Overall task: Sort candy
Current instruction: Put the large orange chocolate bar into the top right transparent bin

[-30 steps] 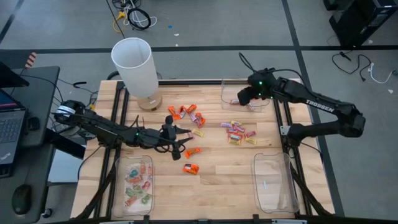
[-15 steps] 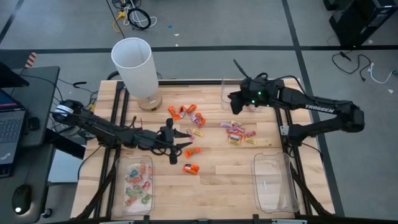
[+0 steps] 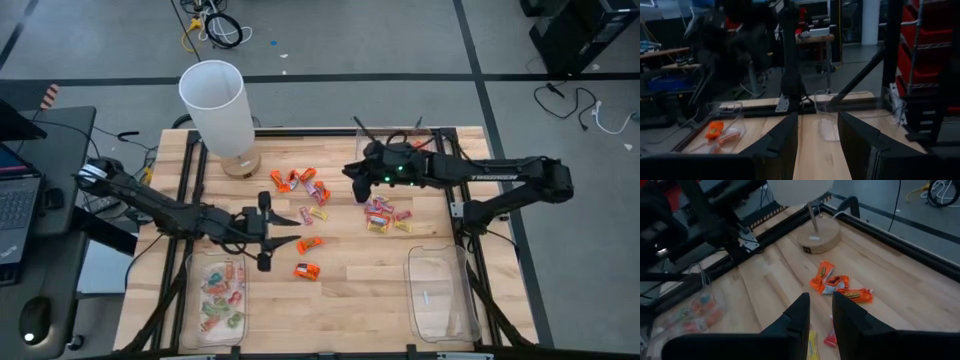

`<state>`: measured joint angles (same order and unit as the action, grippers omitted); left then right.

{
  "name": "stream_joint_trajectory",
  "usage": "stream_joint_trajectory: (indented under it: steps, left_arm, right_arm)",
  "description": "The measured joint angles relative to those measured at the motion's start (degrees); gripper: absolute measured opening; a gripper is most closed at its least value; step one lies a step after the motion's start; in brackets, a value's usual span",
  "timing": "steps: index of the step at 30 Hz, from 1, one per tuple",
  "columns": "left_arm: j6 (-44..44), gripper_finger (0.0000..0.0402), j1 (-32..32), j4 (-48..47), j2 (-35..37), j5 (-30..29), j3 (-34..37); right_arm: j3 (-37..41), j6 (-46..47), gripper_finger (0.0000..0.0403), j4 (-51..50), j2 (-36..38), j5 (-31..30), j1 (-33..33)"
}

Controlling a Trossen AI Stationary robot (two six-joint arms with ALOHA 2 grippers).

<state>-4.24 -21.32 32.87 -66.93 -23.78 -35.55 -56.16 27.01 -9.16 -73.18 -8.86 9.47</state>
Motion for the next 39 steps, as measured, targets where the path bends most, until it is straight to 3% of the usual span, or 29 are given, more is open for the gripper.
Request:
stream_joint_trajectory:
  steps: [13, 18, 25, 39]
  left_arm:
    - [-0.1, 0.0142, -0.6, -9.8, 6.5, -5.1, 0.1]
    - [-0.1, 0.0142, -0.6, -11.7, 8.2, -6.5, 0.1]
    - [0.3, 0.0142, -0.9, -16.0, 11.5, -6.6, 0.1]
    - [0.4, 0.0142, -3.5, -25.0, 21.2, -6.6, 0.1]
  right_arm:
    - [-1.6, -2.6, 0.0069, 4.6, -8.4, 0.0, -0.7]
    - [-9.4, -6.8, 0.0069, 0.7, -15.2, -0.3, -1.6]
    - [-19.7, -5.8, 0.0069, -11.5, -24.6, -5.1, -1.4]
    - [-21.6, -1.6, 0.0073, -17.1, -33.6, -5.2, 0.8]
